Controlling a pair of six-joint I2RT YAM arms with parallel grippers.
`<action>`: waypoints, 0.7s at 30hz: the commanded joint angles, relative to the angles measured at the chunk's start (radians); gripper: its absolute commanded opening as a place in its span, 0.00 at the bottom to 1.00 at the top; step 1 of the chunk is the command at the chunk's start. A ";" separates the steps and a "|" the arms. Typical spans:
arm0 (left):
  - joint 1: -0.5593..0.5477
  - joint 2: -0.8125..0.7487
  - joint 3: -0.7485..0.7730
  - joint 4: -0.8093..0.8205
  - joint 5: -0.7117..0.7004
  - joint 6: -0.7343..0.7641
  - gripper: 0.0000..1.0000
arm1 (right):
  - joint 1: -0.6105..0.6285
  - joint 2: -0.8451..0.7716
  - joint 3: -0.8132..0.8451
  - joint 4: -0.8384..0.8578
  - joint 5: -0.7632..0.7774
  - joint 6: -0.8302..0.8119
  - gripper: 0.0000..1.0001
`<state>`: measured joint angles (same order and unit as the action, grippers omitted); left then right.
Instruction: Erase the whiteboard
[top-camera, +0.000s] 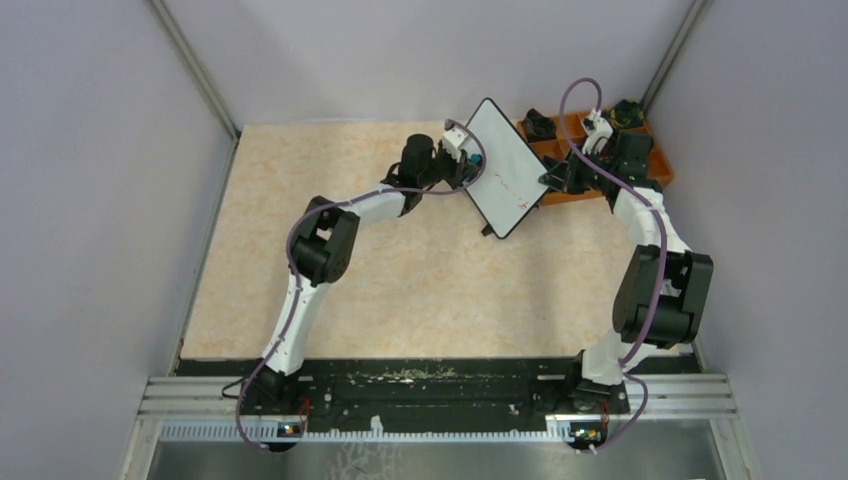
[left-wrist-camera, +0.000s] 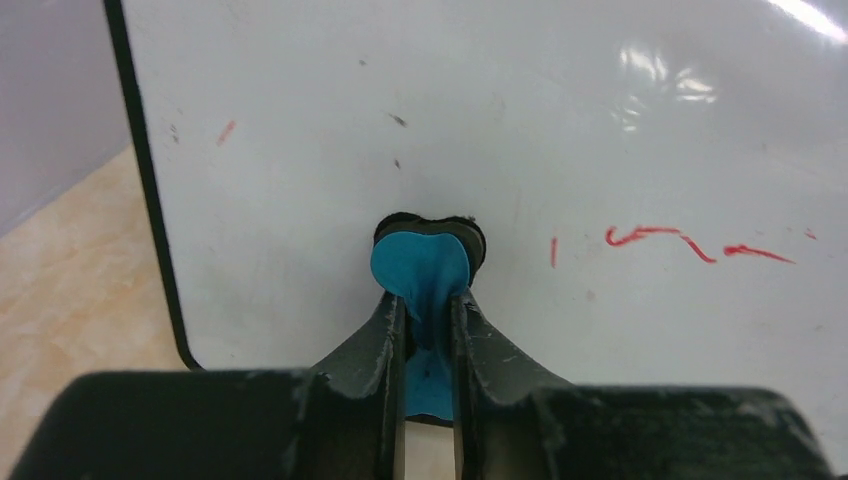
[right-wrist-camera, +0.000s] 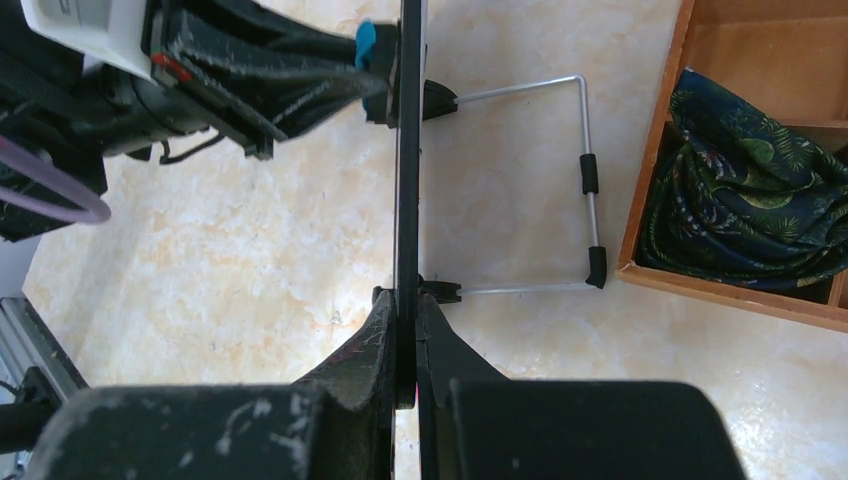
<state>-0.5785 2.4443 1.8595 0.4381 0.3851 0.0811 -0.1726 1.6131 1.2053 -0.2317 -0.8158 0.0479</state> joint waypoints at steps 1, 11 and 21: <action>-0.074 -0.055 -0.129 -0.014 0.054 -0.037 0.02 | 0.048 0.024 -0.002 -0.072 -0.088 -0.056 0.00; -0.171 -0.093 -0.169 0.025 0.070 -0.068 0.02 | 0.056 0.016 -0.004 -0.073 -0.088 -0.056 0.00; -0.244 -0.142 -0.189 0.023 0.076 -0.065 0.02 | 0.058 0.016 -0.006 -0.070 -0.092 -0.056 0.00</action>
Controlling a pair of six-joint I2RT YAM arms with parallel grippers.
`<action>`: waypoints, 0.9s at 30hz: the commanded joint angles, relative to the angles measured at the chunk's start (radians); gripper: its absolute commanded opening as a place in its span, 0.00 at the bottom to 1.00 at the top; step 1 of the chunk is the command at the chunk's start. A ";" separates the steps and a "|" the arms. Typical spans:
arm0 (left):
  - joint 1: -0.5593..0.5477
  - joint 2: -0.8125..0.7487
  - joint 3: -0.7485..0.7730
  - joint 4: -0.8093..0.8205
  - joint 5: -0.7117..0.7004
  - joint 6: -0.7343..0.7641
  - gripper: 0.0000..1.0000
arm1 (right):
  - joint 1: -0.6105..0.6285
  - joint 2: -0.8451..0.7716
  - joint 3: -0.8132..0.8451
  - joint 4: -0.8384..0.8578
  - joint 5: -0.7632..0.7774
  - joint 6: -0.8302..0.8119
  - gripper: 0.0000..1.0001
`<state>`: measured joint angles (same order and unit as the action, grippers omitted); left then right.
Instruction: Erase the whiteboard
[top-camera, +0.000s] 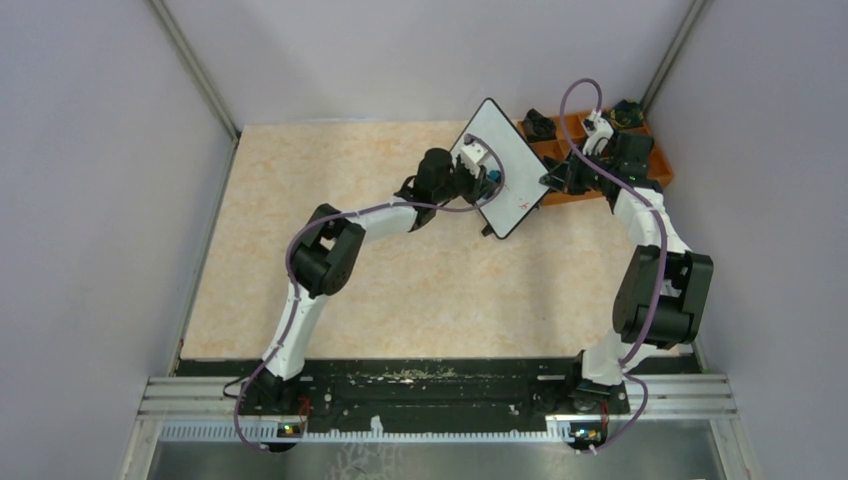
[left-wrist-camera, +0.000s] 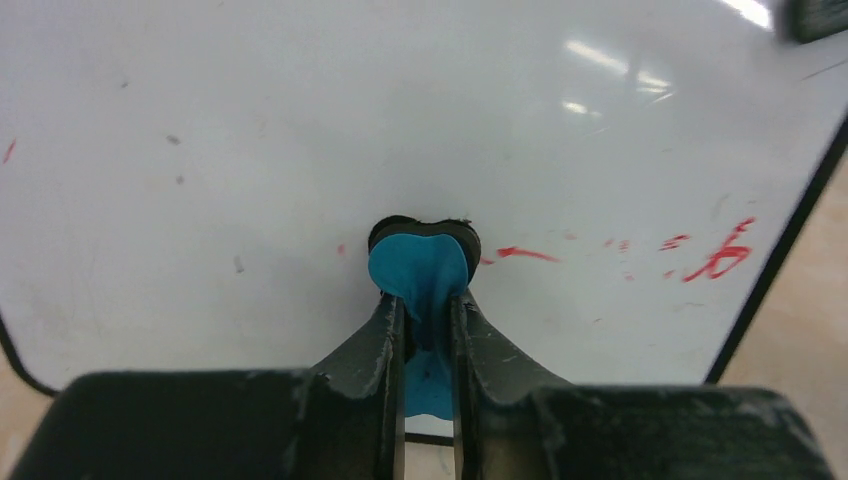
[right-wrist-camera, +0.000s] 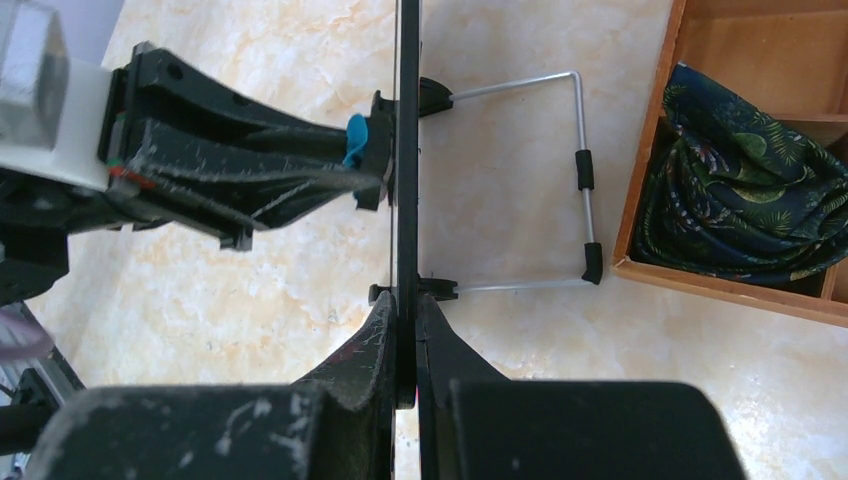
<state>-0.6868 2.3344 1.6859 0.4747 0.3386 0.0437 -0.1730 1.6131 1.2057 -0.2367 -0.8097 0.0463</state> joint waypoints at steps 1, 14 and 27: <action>-0.140 -0.041 -0.026 -0.010 0.121 -0.029 0.02 | 0.058 0.015 -0.006 -0.064 -0.098 -0.054 0.00; -0.161 -0.056 -0.042 0.004 0.138 -0.050 0.02 | 0.062 0.015 0.001 -0.067 -0.097 -0.052 0.00; -0.194 -0.060 -0.052 -0.088 0.120 -0.035 0.01 | 0.066 0.017 0.005 -0.066 -0.094 -0.050 0.00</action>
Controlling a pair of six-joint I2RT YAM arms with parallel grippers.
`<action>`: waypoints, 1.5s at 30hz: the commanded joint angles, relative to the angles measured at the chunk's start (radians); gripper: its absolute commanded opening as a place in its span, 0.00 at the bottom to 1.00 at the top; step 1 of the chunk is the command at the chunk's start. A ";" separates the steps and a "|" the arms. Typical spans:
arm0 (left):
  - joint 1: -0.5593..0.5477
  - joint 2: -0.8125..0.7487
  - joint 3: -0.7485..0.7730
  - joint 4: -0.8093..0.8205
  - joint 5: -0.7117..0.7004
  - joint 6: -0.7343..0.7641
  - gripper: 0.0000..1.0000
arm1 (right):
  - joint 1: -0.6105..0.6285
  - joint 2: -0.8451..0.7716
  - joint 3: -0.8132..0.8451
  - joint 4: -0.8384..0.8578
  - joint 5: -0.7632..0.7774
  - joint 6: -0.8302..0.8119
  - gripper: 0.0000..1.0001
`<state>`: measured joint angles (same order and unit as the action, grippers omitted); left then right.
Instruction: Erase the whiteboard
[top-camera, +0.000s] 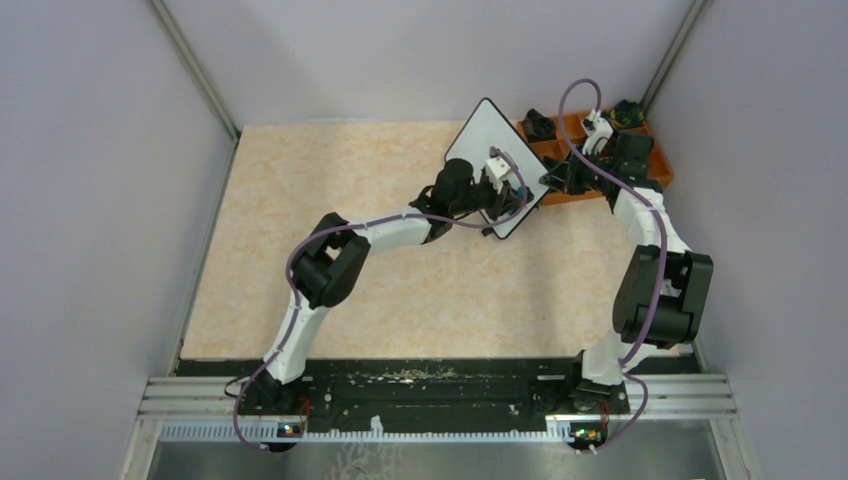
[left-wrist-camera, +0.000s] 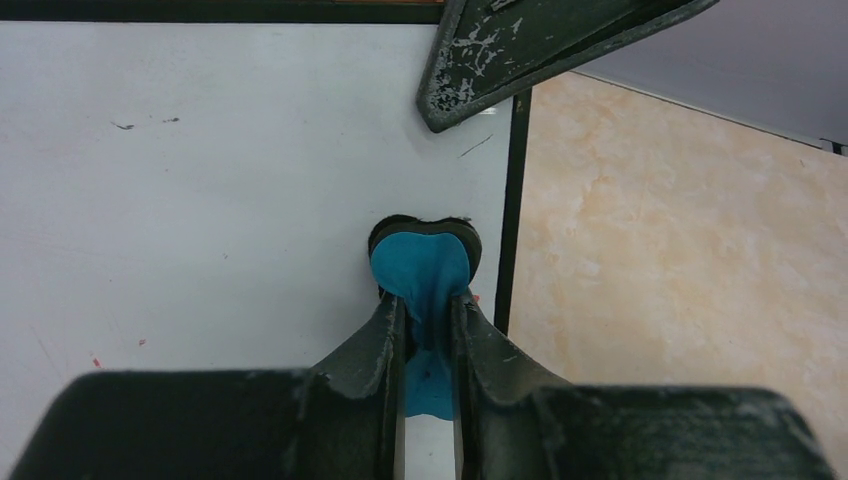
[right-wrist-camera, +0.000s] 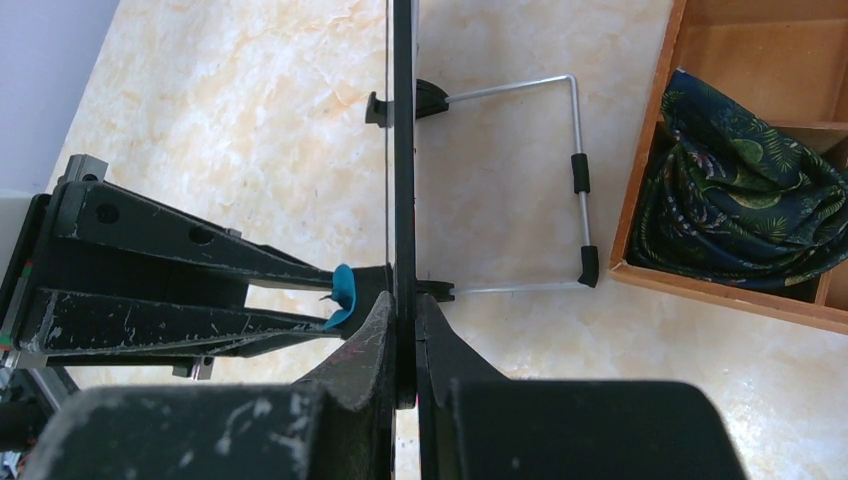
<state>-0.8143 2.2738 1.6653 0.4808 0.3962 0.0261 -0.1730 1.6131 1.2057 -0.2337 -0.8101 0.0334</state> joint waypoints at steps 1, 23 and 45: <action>-0.071 0.001 -0.033 -0.093 0.060 -0.018 0.01 | 0.065 0.016 0.006 -0.071 -0.095 -0.036 0.00; -0.044 -0.013 -0.111 -0.152 -0.056 0.025 0.00 | 0.072 0.014 0.000 -0.070 -0.089 -0.036 0.00; 0.069 -0.002 -0.084 -0.202 -0.255 0.068 0.00 | 0.076 0.016 -0.002 -0.071 -0.090 -0.041 0.00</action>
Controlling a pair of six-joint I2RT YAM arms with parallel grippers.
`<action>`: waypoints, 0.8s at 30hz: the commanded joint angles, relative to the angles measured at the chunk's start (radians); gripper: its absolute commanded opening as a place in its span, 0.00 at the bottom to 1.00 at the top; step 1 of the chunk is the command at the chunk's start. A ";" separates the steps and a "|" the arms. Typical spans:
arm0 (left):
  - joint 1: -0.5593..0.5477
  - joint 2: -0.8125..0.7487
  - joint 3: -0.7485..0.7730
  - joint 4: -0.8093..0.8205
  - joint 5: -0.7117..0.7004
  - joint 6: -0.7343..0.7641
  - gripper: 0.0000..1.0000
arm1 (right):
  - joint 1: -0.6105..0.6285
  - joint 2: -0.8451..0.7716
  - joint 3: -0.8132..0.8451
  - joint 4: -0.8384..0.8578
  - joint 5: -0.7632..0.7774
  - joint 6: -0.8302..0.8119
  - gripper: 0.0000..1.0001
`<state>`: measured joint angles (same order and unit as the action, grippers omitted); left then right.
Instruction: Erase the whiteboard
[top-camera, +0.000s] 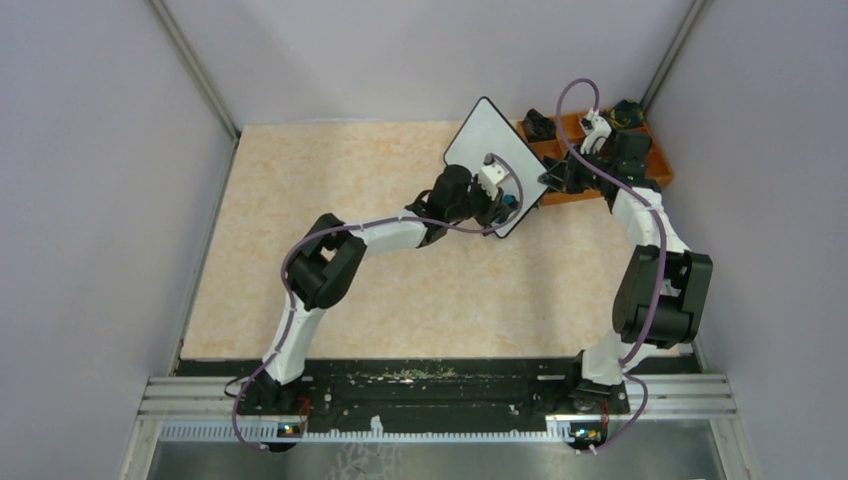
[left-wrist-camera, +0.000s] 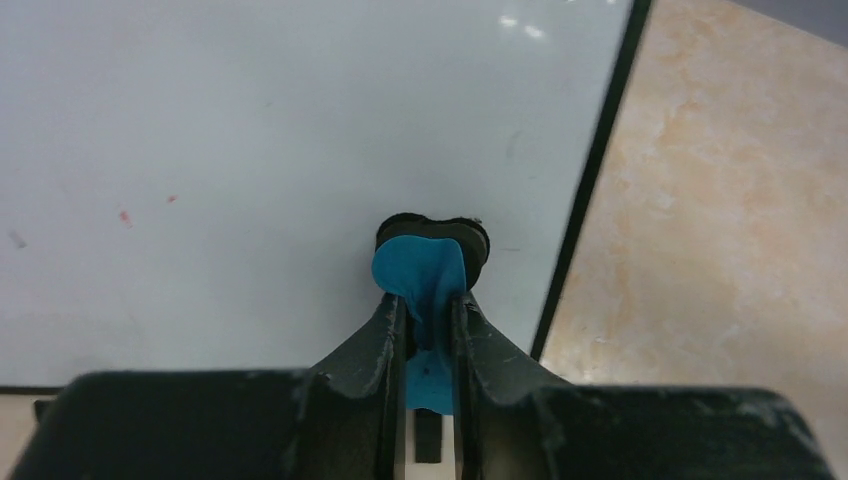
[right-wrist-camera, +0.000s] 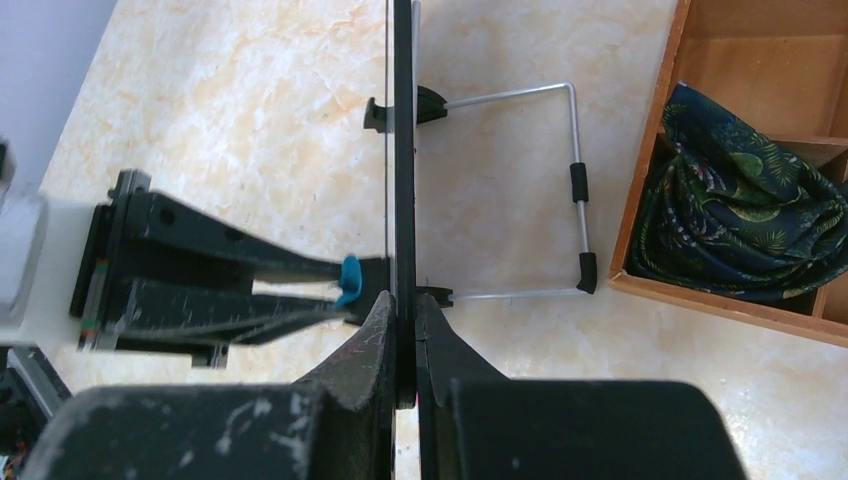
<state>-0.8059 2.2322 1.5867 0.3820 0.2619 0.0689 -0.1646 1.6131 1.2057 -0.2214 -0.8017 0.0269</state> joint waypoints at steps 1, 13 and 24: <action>0.067 0.041 0.000 -0.103 -0.123 0.028 0.00 | 0.067 0.015 -0.003 -0.083 -0.099 -0.035 0.00; 0.102 0.070 0.107 -0.118 -0.098 0.030 0.00 | 0.073 0.016 -0.003 -0.087 -0.098 -0.039 0.00; 0.137 0.094 0.250 -0.131 -0.079 0.038 0.00 | 0.079 0.027 0.000 -0.095 -0.099 -0.046 0.00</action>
<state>-0.6788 2.3020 1.7645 0.2157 0.1726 0.0921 -0.1440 1.6131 1.2118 -0.2108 -0.8101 0.0299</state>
